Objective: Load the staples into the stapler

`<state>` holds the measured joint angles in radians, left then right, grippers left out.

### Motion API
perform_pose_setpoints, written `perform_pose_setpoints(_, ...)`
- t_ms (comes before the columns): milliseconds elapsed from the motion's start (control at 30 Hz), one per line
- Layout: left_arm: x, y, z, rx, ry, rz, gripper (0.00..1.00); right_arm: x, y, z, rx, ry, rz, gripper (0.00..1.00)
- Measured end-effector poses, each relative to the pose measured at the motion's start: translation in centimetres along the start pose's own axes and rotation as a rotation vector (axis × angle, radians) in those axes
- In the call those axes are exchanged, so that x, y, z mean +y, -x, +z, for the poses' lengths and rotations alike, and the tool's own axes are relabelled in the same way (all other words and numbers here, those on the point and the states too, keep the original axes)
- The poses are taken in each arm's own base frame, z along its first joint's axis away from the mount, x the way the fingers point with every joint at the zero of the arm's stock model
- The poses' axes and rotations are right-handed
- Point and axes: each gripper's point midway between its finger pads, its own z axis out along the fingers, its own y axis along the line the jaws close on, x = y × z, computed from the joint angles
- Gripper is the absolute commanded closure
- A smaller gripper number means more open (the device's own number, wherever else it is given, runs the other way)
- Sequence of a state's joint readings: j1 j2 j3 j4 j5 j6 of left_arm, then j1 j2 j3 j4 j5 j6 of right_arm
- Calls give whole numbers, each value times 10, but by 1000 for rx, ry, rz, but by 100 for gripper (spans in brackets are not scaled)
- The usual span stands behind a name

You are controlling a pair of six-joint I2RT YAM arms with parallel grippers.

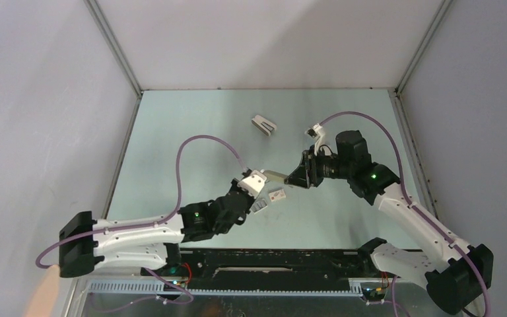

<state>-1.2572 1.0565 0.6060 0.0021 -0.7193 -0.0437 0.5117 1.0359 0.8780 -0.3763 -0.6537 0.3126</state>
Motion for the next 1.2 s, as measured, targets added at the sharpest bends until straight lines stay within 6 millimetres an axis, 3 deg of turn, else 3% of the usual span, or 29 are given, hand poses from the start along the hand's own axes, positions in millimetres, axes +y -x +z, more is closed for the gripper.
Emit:
perform_pose_setpoints(167,8,7,0,-6,-38,-130,100,2,17,3,-63,-14,4,87)
perform_pose_setpoints(400,13,2,3,26,-54,-248,100,3,29,6,-121,-62,22,36)
perform_pose_setpoints(533,35,-23,7,118,36,-286,100,5,38,2,-189,-135,4,21)
perform_pose_setpoints(800,38,-33,13,169,33,-464,100,36,45,8,-329,-172,-62,21)
perform_pose_setpoints(1067,21,-16,20,145,-98,-733,100,21,9,55,-330,-290,-53,27)
perform_pose_setpoints(1200,8,-4,19,132,-183,-825,100,18,6,72,-357,-339,-64,32)
